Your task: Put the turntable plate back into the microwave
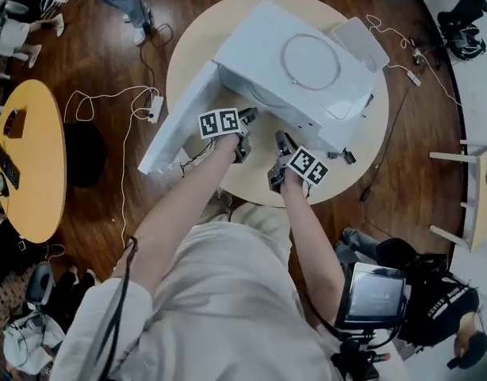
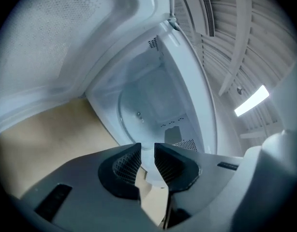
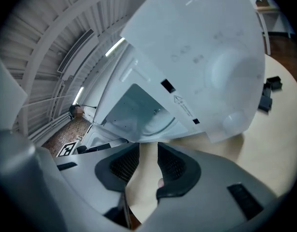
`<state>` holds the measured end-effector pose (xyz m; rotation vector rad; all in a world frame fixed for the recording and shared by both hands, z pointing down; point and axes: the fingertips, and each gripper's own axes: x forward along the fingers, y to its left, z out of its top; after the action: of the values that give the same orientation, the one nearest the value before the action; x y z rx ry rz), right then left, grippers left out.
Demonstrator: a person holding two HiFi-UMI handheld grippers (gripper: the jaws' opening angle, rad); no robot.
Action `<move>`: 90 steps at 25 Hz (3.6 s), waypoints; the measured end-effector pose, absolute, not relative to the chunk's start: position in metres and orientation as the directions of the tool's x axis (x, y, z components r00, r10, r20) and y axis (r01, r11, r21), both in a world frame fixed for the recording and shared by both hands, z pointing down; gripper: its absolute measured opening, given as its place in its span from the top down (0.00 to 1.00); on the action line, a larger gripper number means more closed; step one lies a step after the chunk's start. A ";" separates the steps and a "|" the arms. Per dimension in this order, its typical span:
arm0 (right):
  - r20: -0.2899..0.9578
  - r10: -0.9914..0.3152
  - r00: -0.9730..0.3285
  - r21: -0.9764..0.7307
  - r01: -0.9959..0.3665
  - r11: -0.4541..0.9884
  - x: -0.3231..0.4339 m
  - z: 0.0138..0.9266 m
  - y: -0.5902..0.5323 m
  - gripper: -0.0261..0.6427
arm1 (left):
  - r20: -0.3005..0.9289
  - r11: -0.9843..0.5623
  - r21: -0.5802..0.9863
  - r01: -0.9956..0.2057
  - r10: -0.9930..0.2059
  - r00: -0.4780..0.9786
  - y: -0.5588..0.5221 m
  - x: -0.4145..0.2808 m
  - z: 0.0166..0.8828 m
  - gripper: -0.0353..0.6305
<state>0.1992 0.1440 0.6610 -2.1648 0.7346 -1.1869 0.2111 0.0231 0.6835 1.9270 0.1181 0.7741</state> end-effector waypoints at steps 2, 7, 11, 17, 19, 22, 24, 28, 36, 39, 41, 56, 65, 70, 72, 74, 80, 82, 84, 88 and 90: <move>0.550 -0.683 0.481 -0.670 -0.235 -0.705 0.208 0.649 0.142 0.81 | 0.450 -0.519 0.833 -0.192 0.432 0.782 0.030 0.215 0.671 0.84; 0.542 -0.683 0.490 -0.628 -0.303 -0.717 0.220 0.628 0.138 0.81 | 0.410 -0.596 0.801 -0.057 0.476 0.778 0.041 0.221 0.636 0.84; 0.537 -0.679 0.502 -0.608 -0.328 -0.723 0.224 0.618 0.142 0.81 | 0.383 -0.609 0.794 0.001 0.501 0.776 0.046 0.222 0.620 0.84; 0.559 -0.672 0.486 -0.550 -0.389 -0.739 0.222 0.616 0.142 0.81 | 0.404 -0.630 0.777 0.011 0.511 0.759 0.037 0.217 0.623 0.84; 0.580 -0.663 0.474 -0.529 -0.400 -0.749 0.219 0.624 0.140 0.81 | 0.421 -0.637 0.771 0.001 0.510 0.750 0.036 0.211 0.629 0.84; 0.593 -0.644 0.483 -0.555 -0.334 -0.762 0.223 0.645 0.134 0.81 | 0.444 -0.635 0.772 -0.027 0.509 0.737 0.033 0.206 0.641 0.84; 0.584 -0.636 0.504 -0.617 -0.233 -0.751 0.228 0.664 0.125 0.81 | 0.452 -0.626 0.778 -0.046 0.508 0.733 0.029 0.199 0.648 0.84; 0.590 -0.593 0.547 -0.673 -0.071 -0.736 0.245 0.703 0.109 0.81 | 0.460 -0.633 0.772 -0.052 0.500 0.734 0.023 0.188 0.648 0.84; 0.613 -0.505 0.607 -0.681 0.083 -0.727 0.281 0.735 0.126 0.81 | 0.457 -0.625 0.776 -0.086 0.463 0.759 0.025 0.170 0.643 0.84; 0.635 -0.486 0.601 -0.683 0.142 -0.716 0.292 0.736 0.126 0.81 | 0.427 -0.578 0.809 -0.111 0.446 0.787 0.021 0.176 0.638 0.84; 0.634 -0.475 0.611 -0.693 0.174 -0.700 0.300 0.736 0.122 0.81 | 0.407 -0.550 0.826 -0.123 0.431 0.805 0.016 0.180 0.638 0.84; 0.512 -0.560 0.651 -0.777 0.074 -0.625 0.303 0.735 0.060 0.96 | 0.298 -0.421 0.895 -0.151 0.311 0.902 -0.039 0.133 0.685 0.84; 0.609 -0.379 0.696 -0.547 0.023 -0.837 0.290 0.730 0.083 0.74 | 0.280 -0.425 0.895 -0.135 0.298 0.913 -0.041 0.123 0.692 0.84; 0.642 -0.292 0.708 -0.464 0.056 -0.884 0.299 0.750 0.094 0.72 | 0.282 -0.426 0.894 -0.139 0.294 0.913 -0.046 0.124 0.701 0.84; 0.630 -0.265 0.730 -0.482 0.101 -0.870 0.302 0.750 0.095 0.72 | 0.283 -0.420 0.896 -0.144 0.291 0.914 -0.048 0.124 0.702 0.84; 0.623 -0.248 0.742 -0.516 0.151 -0.843 0.304 0.751 0.098 0.72 | 0.280 -0.422 0.896 -0.139 0.294 0.914 -0.047 0.125 0.702 0.85; 0.627 -0.328 0.706 -0.624 0.203 -0.755 0.307 0.755 0.100 0.79 | 0.224 -0.397 0.913 -0.091 0.303 0.926 -0.035 0.146 0.708 0.84; 0.627 -0.328 0.707 -0.629 0.211 -0.748 0.306 0.756 0.102 0.86 | 0.262 -0.424 0.898 -0.114 0.311 0.914 -0.041 0.138 0.700 0.84; 0.611 -0.344 0.713 -0.652 0.208 -0.729 0.305 0.754 0.100 0.87 | 0.270 -0.436 0.893 -0.112 0.320 0.908 -0.040 0.138 0.696 0.84; 0.579 -0.407 0.706 -0.713 0.196 -0.674 0.302 0.752 0.092 0.91 | 0.266 -0.436 0.894 -0.102 0.335 0.904 -0.029 0.145 0.696 0.84; 0.578 -0.427 0.695 -0.727 0.200 -0.657 0.299 0.753 0.089 0.92 | 0.268 -0.434 0.895 -0.102 0.341 0.901 -0.025 0.147 0.698 0.84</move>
<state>0.2994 0.0888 0.7530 -2.0798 0.1736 -0.9684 0.1473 -0.0248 0.6979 1.9611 0.1742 0.5023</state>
